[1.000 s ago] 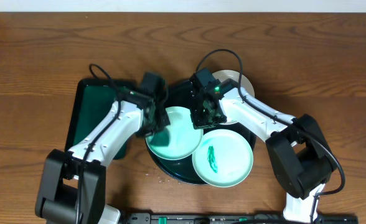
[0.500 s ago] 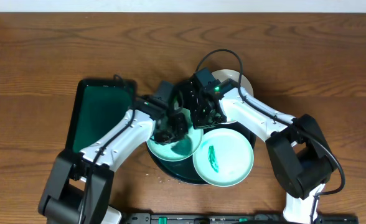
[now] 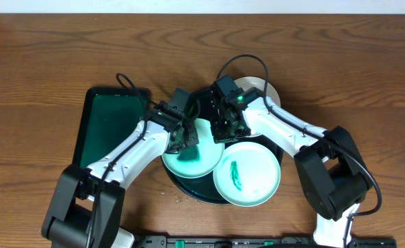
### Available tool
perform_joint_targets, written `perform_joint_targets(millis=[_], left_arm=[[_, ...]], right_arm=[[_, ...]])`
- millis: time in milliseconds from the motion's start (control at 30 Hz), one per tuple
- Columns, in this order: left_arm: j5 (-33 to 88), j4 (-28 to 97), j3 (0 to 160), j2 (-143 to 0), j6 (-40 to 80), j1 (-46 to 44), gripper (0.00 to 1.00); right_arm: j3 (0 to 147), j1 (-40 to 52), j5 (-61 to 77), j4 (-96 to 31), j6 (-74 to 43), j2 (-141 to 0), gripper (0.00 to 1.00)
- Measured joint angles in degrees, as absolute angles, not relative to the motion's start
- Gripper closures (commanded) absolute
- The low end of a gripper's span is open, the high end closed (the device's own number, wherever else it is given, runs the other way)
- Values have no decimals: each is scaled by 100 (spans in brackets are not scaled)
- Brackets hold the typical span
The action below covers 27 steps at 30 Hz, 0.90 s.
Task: Clean dirty plates on tray and stack at the side
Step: 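Scrub the left plate again with the sponge in the left gripper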
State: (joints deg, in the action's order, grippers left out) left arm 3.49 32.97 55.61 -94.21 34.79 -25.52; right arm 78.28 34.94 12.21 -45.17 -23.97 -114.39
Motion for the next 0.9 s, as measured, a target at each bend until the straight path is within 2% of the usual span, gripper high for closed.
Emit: perform_joint_targets(millis=[200, 533, 700, 900], left_arm=[[-642, 3273, 5561, -9421, 3109, -2550, 93], [-1186, 4016, 6372, -9430, 2797, -2530, 93], [-788, 4777, 7323, -9439, 2821, -2196, 93], [-69, 5417, 8252, -9432, 2825, -1114, 93]], right_arm=[[7828, 3494, 1219, -4517, -2397, -11439, 99], [7828, 3494, 1219, -4517, -2394, -11439, 99], [7846, 3496, 1131, -4512, -2322, -11426, 99], [7859, 3538, 296, -4512, -2187, -10927, 99]])
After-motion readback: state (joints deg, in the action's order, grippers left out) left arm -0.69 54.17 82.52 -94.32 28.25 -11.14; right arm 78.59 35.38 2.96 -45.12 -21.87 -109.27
